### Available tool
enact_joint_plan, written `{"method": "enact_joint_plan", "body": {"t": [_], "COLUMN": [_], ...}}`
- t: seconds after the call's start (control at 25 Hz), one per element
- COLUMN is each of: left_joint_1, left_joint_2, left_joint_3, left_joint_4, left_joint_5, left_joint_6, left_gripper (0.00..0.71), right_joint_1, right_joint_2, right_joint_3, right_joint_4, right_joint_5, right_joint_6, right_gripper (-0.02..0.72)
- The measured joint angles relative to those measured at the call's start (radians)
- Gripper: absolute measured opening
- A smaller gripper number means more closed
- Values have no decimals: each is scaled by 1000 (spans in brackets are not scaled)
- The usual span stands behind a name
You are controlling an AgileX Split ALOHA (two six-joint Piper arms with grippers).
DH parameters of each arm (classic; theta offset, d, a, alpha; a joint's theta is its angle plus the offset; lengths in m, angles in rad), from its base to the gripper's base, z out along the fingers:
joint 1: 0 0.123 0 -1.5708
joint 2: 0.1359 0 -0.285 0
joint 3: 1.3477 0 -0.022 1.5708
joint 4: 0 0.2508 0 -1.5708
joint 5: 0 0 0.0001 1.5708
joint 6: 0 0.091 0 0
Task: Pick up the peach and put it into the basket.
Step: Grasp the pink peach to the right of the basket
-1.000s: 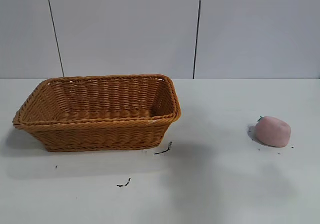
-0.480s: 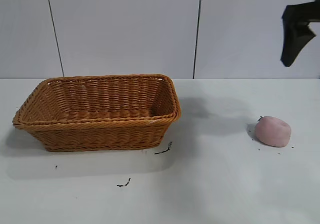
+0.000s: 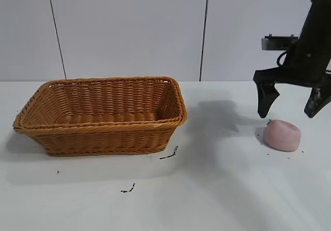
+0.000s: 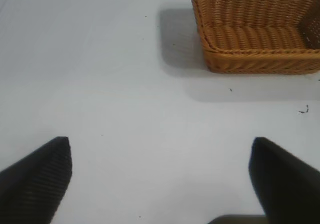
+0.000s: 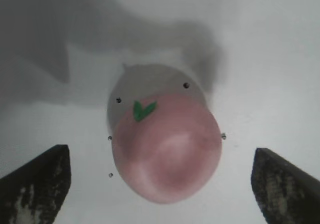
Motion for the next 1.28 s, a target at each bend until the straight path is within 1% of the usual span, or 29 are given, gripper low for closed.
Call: {"method": "enact_joint_plan", "body": {"t": [0.32,0.48,0.68,0.72,0.76,0.8,0.88,0.92,0.96,1.0,1.04,1.08,1.28], "left_joint_1": [0,0,0,0,0,0,0,0,0,0,0,0,0], "left_joint_2": [0,0,0,0,0,0,0,0,0,0,0,0,0], "left_joint_3": [0,0,0,0,0,0,0,0,0,0,0,0,0], "left_joint_4": [0,0,0,0,0,0,0,0,0,0,0,0,0], "left_joint_5": [0,0,0,0,0,0,0,0,0,0,0,0,0], "left_joint_6": [0,0,0,0,0,0,0,0,0,0,0,0,0], "left_gripper": [693,693,693,693,693,693,693,693,693,693,693,693,693], "right_joint_1": [0,0,0,0,0,0,0,0,0,0,0,0,0], "right_joint_2": [36,45,76,76,76,76,76,76,76,75,71,67,19], "right_joint_3": [-1,-3,-3,-3,-3,-3,-3,-3,-4,-7,-8,-10,-10], "right_joint_4": [2,3,3,3,3,3,3,3,3,3,3,3,3], "right_joint_5": [-31,-32,-11,-9,-9,-9,-9,-7,-4,0,3,6,26], "right_joint_6": [0,0,0,0,0,0,0,-4,-7,-7,-7,-7,-7], "right_gripper": [675,675,675,666,637,587,437,347,208,96,36,-1,-8]}}
